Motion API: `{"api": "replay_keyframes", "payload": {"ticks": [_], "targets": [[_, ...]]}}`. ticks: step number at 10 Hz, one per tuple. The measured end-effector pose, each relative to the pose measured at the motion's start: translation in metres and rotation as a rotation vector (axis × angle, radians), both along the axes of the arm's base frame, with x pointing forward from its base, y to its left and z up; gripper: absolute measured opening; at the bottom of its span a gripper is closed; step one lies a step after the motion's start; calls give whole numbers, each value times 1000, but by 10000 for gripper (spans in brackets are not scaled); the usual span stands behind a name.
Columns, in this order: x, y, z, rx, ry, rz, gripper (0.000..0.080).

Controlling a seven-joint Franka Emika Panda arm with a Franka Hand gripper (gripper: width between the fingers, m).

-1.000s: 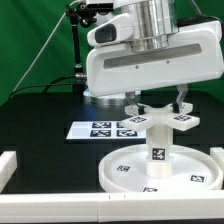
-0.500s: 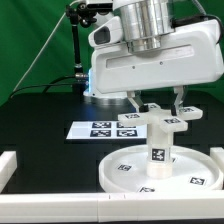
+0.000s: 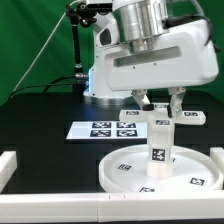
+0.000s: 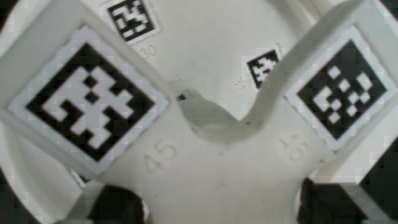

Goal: Assemble round table

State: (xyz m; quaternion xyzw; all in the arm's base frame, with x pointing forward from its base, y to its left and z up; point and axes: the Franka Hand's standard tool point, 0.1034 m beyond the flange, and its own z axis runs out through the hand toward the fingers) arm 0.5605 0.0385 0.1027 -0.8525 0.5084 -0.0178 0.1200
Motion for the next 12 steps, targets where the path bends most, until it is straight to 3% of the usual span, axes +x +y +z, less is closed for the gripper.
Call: {"api": "replay_keyframes", "payload": {"ticks": [2,5,10,11,12], "targets": [[-1,1,0,52,27,-208,431],[0,1,0,93,44,-402,431],[0,2,1,118,61,-482,451],[0,0,7,117,51,-452,621],[0,-5,16,124,34,-437,641]]}}
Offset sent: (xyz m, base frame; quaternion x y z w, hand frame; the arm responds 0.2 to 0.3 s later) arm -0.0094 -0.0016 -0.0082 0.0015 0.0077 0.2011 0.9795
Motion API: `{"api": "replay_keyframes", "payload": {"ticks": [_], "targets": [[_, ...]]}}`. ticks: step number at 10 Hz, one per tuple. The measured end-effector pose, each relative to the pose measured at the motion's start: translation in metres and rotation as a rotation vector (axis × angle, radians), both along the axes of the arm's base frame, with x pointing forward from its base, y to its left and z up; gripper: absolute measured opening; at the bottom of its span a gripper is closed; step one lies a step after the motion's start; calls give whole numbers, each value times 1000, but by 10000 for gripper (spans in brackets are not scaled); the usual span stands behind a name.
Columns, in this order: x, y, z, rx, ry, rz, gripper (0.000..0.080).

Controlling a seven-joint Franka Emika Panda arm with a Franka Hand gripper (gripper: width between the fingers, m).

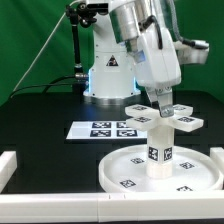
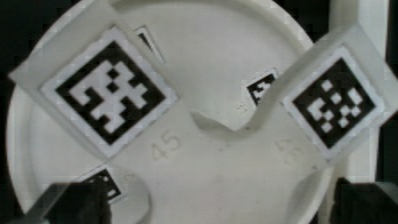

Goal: Assemble round table

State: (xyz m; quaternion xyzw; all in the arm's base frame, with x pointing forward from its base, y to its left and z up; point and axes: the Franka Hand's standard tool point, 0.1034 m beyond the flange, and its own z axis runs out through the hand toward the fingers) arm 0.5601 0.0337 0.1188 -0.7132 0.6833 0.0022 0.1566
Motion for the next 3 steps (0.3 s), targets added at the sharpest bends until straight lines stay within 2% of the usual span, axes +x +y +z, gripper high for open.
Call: {"api": "replay_keyframes", "payload": {"ticks": [1,3], "targets": [[-2,0,6,4,-5,0,647],[-3,1,3,4,1,4,647]]}}
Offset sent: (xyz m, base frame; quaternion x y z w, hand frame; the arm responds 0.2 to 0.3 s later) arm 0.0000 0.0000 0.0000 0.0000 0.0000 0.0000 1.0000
